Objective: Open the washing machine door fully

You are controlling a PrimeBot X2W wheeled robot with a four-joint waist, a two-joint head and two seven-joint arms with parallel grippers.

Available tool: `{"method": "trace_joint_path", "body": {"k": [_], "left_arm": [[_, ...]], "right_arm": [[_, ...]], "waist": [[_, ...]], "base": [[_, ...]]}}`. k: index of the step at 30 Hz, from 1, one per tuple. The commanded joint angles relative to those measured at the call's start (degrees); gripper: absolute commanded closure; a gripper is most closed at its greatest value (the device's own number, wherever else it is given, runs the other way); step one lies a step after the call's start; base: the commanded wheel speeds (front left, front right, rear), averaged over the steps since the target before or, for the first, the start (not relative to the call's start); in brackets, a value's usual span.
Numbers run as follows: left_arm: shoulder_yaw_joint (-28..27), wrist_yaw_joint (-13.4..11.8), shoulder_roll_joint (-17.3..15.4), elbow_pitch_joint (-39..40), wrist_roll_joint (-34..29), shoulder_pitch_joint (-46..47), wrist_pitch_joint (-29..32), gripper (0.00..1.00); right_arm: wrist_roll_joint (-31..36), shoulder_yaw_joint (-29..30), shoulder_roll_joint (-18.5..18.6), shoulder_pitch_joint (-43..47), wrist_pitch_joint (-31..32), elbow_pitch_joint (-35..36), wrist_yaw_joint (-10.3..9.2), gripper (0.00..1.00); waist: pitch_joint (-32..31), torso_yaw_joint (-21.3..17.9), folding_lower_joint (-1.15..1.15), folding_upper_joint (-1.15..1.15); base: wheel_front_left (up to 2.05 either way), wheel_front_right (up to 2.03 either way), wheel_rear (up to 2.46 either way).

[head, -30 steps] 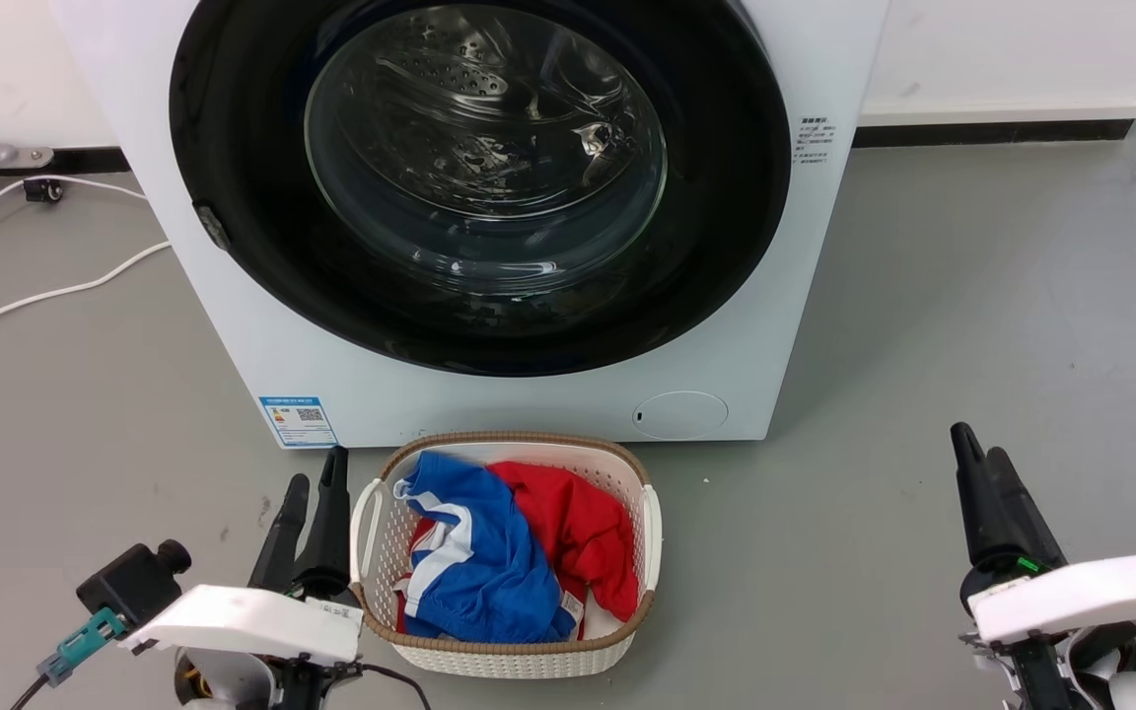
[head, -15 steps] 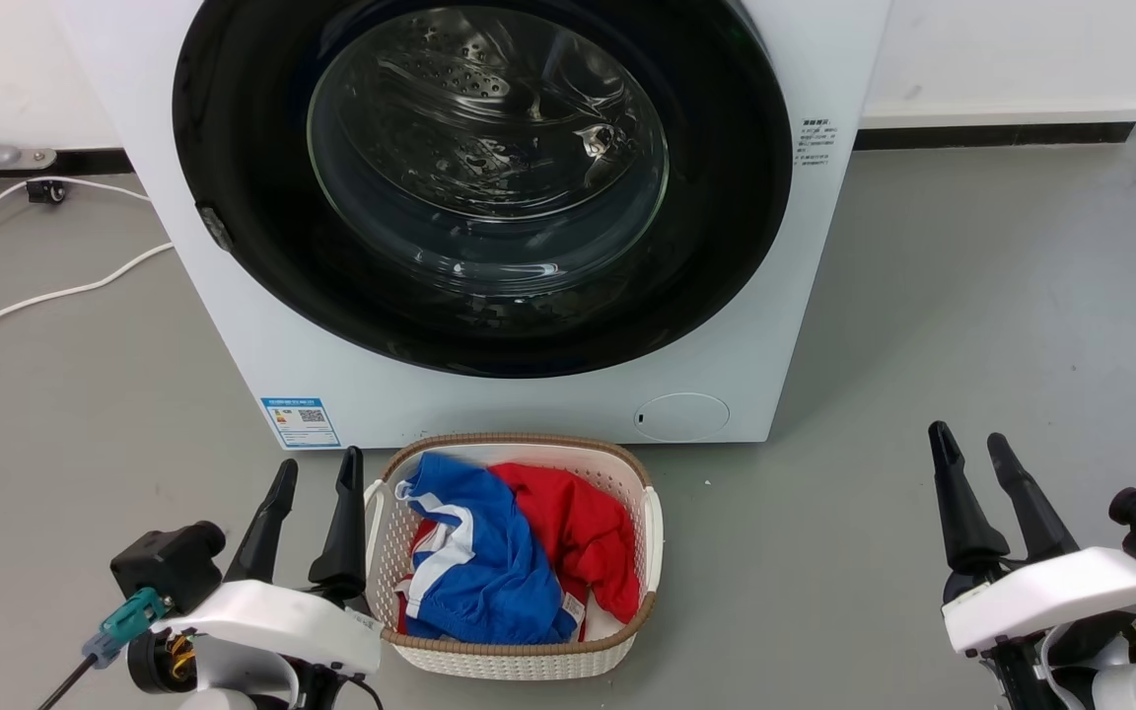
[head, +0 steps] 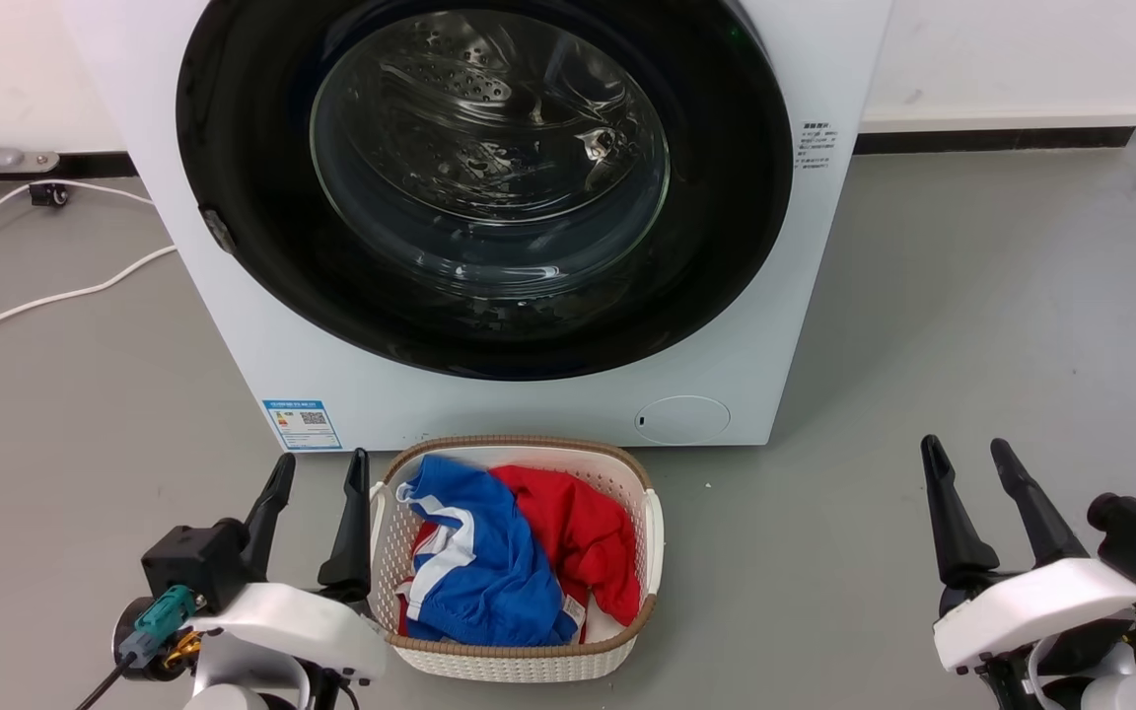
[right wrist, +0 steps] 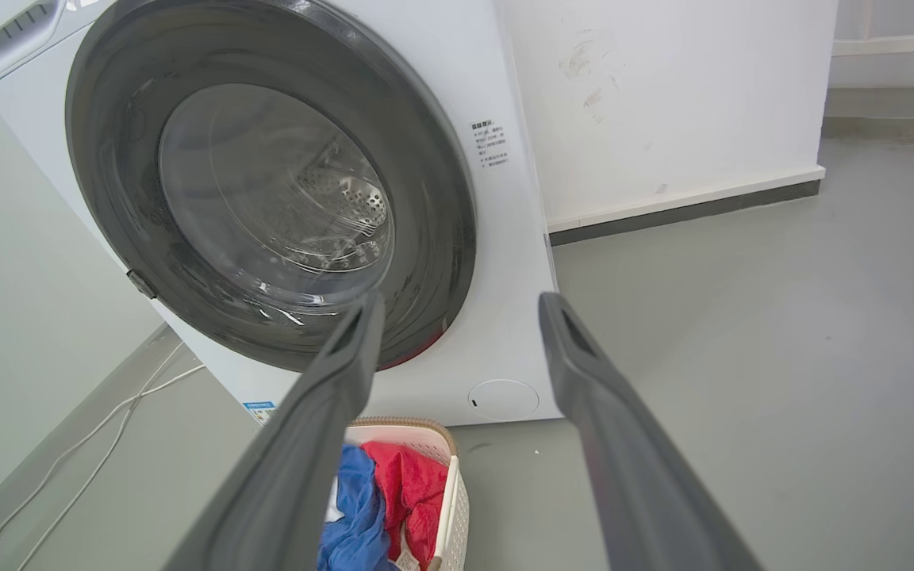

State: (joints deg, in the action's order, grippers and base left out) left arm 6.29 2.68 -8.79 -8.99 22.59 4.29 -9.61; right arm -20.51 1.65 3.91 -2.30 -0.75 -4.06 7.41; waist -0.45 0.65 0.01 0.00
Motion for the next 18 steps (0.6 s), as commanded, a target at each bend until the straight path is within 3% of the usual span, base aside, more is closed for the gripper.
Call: {"method": "trace_joint_path", "body": {"k": [1,18], "left_arm": [[0.3,-0.4,-0.6,0.3,-1.9,1.2,-0.6,0.00],[1.8,-0.9,-1.2,-0.9,-8.9,1.7,-2.8,0.00]], "right_arm": [[2.2,0.0,-0.1,0.3,0.0,1.0,0.12,0.00],[11.6,-0.3,-0.8,0.7,-0.3,1.9,0.13,0.00]], "waist": [[0.0,0.0,0.00,0.00],[0.1,-0.1,0.00,0.00]], "base": [[0.00,0.00,0.00],[0.00,0.00,0.00]]}}
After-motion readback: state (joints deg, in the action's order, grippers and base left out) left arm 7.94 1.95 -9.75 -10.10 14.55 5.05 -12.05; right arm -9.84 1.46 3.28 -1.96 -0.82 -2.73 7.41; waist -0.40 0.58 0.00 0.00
